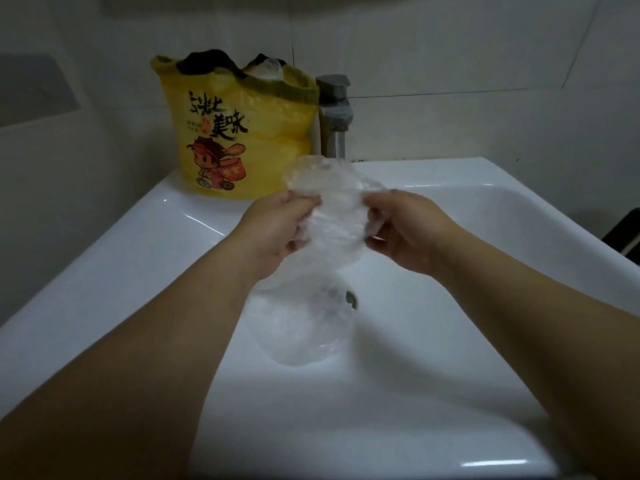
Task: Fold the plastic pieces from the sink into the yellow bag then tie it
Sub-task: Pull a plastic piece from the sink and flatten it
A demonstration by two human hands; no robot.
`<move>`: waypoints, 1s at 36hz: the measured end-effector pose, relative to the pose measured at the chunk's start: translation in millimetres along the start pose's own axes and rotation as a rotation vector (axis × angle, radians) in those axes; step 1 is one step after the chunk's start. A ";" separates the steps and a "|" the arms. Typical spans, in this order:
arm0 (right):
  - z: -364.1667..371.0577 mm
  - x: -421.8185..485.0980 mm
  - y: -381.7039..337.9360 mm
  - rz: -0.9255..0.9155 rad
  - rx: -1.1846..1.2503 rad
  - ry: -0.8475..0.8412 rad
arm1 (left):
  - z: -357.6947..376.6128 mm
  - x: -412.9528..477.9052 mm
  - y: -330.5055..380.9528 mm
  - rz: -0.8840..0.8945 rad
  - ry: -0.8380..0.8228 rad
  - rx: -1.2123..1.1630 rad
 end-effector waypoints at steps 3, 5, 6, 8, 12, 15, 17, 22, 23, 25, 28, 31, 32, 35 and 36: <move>-23.1 8.0 -4.9 -0.020 0.095 0.130 | -10.2 5.1 -0.1 -0.001 0.059 -0.023; -33.1 12.0 -7.4 -0.019 0.137 0.163 | -11.8 6.2 -1.6 -0.020 0.053 0.000; -37.8 13.5 -8.6 -0.016 0.140 0.175 | -12.8 5.9 -2.3 -0.025 0.059 0.033; -42.5 15.8 -12.2 -0.030 0.183 0.182 | -15.0 5.8 -5.6 -0.032 0.067 0.118; -38.9 13.9 -21.2 -0.107 0.335 0.103 | -9.1 3.0 -9.1 -0.051 0.029 0.094; -26.8 5.6 -26.4 -0.146 0.208 0.054 | 1.8 -2.1 2.2 -0.017 -0.046 -0.111; -15.3 0.3 -27.1 -0.156 0.083 0.007 | 12.8 -9.5 6.4 -0.028 -0.131 -0.128; 1.7 -6.0 -20.5 -0.127 -0.062 -0.002 | 36.1 -26.6 6.1 -0.021 -0.313 -0.040; 2.5 -6.7 -20.7 -0.133 -0.054 0.010 | 37.7 -26.4 6.7 -0.002 -0.325 -0.026; 1.4 -7.1 -21.7 -0.141 -0.006 0.046 | 34.2 -24.4 7.6 0.026 -0.285 0.043; -5.3 -4.4 -20.3 -0.096 0.150 0.074 | 25.5 -16.4 5.0 0.064 -0.207 0.185; -7.4 -5.1 -18.9 -0.027 0.369 0.035 | 21.0 -11.4 -0.8 0.051 -0.183 0.265; -9.5 -5.1 -18.2 -0.016 0.412 0.044 | 20.4 -11.0 -2.5 0.039 -0.188 0.286; -21.7 -7.3 -20.9 -0.072 0.260 0.193 | 21.4 -9.1 -7.3 0.041 -0.214 0.386; -27.5 -8.7 -24.1 -0.121 0.115 0.276 | 21.2 -9.2 -6.9 0.048 -0.204 0.412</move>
Point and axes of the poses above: each hand's wrist, its own x-axis towards the middle knuckle, its own z-axis out of the palm, y = z × x, the point moved 9 cm from there along x, towards the middle knuckle, and after that the axes turned 3 degrees about -x, right-handed, at the moved point
